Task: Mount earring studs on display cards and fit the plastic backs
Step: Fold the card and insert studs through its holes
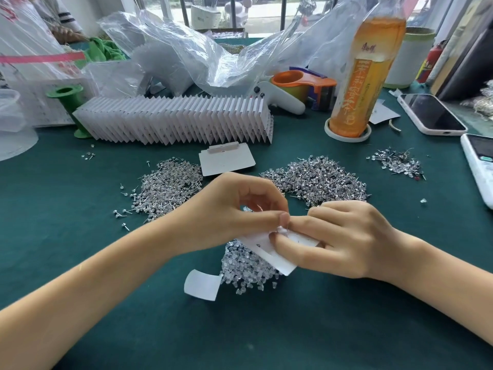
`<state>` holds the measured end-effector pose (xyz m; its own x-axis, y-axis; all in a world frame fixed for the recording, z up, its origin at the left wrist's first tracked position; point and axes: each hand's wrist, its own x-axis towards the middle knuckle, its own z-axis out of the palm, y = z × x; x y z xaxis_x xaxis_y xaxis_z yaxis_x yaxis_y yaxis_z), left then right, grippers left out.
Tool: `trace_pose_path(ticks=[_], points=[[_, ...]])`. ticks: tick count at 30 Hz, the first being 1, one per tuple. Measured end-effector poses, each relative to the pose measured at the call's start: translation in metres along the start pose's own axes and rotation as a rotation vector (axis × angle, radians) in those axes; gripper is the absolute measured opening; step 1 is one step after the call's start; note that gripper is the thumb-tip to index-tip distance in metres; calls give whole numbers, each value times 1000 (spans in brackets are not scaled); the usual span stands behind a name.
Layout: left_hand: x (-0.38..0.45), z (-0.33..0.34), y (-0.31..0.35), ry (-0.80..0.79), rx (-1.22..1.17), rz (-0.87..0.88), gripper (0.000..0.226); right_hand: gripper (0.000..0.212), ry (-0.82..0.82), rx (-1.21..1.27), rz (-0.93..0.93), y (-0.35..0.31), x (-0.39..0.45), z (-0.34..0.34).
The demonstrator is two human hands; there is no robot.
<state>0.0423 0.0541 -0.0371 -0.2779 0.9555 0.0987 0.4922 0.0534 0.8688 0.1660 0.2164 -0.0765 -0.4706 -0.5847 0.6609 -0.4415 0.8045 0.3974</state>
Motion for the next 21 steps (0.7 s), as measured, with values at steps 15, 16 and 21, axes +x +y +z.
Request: trace_pose_path(ticks=[15, 16, 21], points=[[-2, -2, 5, -30, 103, -11, 5, 20, -49, 42, 33, -2, 0, -1], [-2, -2, 5, -35, 105, -13, 5, 20, -54, 41, 34, -2, 0, -1], [-2, -5, 7, -51, 129, -31, 5, 18, -74, 31, 34, -4, 3, -2]])
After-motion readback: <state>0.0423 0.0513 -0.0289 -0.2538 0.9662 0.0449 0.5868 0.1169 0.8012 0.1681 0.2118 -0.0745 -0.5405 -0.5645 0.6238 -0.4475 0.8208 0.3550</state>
